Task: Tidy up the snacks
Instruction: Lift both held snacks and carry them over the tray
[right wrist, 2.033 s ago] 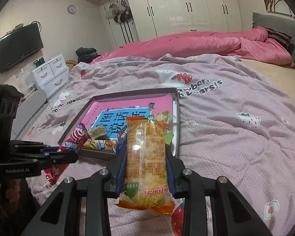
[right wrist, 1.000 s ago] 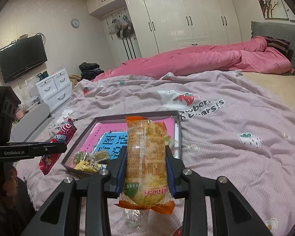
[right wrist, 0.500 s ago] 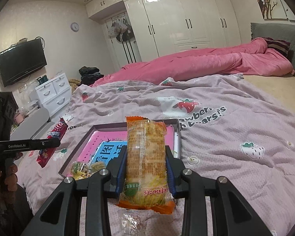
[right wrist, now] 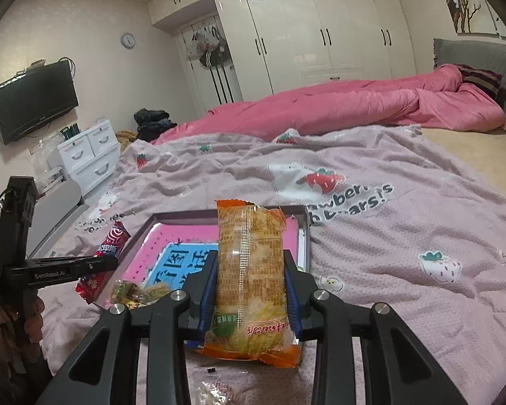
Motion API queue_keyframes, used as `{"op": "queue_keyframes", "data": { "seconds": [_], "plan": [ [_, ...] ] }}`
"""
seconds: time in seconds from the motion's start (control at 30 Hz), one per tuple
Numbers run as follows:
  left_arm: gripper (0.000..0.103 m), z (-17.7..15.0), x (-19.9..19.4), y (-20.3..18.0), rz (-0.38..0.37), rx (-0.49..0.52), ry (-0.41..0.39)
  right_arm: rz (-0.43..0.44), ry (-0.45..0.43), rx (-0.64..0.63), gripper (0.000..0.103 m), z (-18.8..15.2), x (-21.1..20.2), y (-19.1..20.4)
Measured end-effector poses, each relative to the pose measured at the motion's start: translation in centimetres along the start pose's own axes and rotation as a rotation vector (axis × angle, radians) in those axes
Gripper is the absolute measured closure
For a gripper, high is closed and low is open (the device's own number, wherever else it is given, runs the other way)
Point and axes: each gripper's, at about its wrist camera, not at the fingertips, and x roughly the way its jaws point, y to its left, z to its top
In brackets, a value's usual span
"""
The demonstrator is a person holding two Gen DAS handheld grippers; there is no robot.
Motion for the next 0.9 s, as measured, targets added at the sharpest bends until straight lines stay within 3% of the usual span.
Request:
{"op": "queue_keyframes", "data": {
  "seconds": [0.9],
  "plan": [
    [0.085, -0.6, 2.5, -0.6, 0.024, 0.056, 0.056, -0.056, 0.106, 0.029, 0.068, -0.3, 5.7, -2.0]
  ]
}}
